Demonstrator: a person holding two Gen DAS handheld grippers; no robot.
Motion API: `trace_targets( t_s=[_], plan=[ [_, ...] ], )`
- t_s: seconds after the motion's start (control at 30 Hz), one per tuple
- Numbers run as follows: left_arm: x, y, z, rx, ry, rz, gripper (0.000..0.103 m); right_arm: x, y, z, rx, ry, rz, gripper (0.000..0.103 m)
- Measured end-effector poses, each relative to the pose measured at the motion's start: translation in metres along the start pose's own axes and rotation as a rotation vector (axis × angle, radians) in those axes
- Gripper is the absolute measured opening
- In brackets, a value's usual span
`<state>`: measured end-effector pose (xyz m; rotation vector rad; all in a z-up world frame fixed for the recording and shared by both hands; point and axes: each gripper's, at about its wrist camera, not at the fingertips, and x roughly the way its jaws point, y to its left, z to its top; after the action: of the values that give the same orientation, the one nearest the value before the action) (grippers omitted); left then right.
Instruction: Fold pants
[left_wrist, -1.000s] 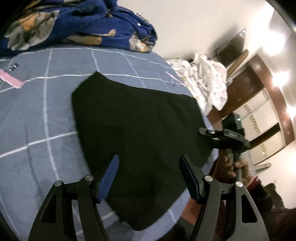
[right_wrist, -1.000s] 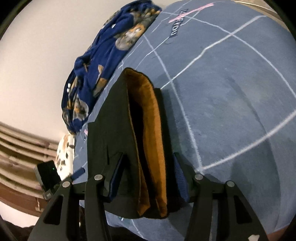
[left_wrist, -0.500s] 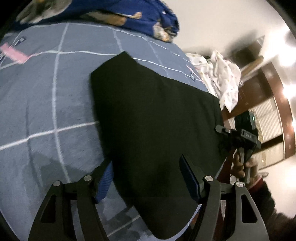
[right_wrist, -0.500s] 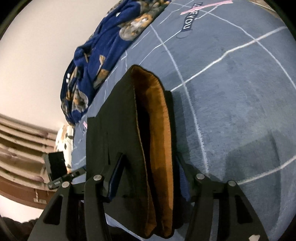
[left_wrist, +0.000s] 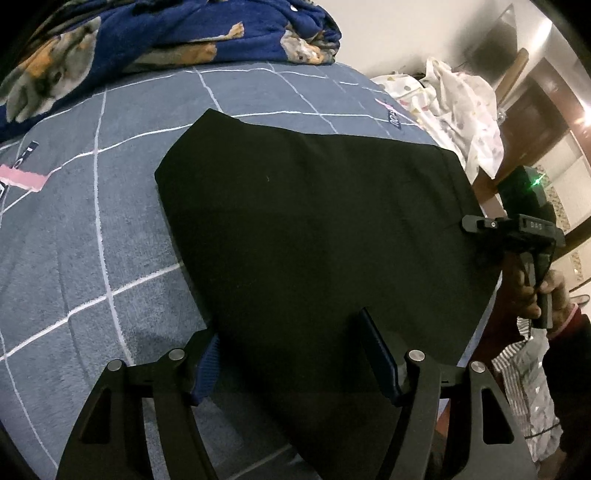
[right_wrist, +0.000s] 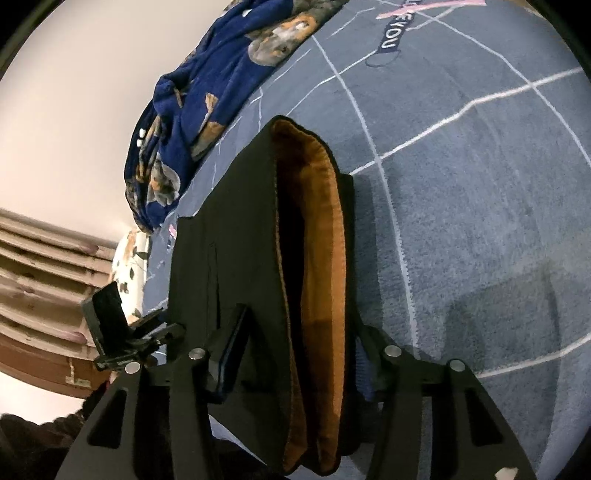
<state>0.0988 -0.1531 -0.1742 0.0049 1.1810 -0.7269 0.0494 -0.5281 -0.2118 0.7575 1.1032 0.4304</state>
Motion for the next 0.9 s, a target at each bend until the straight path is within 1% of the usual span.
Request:
trace_targets(
  t_s=[0.1, 0.23, 0.3, 0.7, 0.8, 0.87, 0.9],
  plan=[
    [0.002, -0.003, 0.001, 0.008, 0.006, 0.021, 0.068, 0.000, -0.002, -0.001, -0.007, -0.002, 0.018, 0.048],
    [0.005, -0.009, 0.003, 0.022, 0.009, 0.055, 0.068, -0.001, -0.015, 0.002, 0.082, 0.007, 0.079, 0.048],
    [0.005, -0.010, 0.003, 0.028, 0.009, 0.070, 0.068, 0.000, -0.015, 0.002, 0.084, 0.008, 0.082, 0.048],
    [0.009, -0.017, 0.000, 0.065, 0.000, 0.137, 0.069, 0.003, 0.007, -0.002, -0.029, -0.010, -0.049, 0.048],
    [0.010, -0.018, 0.000, 0.073, 0.000, 0.149, 0.070, 0.004, 0.012, -0.003, -0.065, -0.010, -0.086, 0.044],
    [0.010, -0.019, 0.000, 0.073, 0.002, 0.154, 0.072, 0.004, 0.013, -0.004, -0.071, -0.006, -0.080, 0.039],
    [0.011, -0.019, 0.001, 0.073, 0.004, 0.153, 0.073, 0.005, 0.011, -0.004, -0.070, -0.001, -0.070, 0.039]
  ],
)
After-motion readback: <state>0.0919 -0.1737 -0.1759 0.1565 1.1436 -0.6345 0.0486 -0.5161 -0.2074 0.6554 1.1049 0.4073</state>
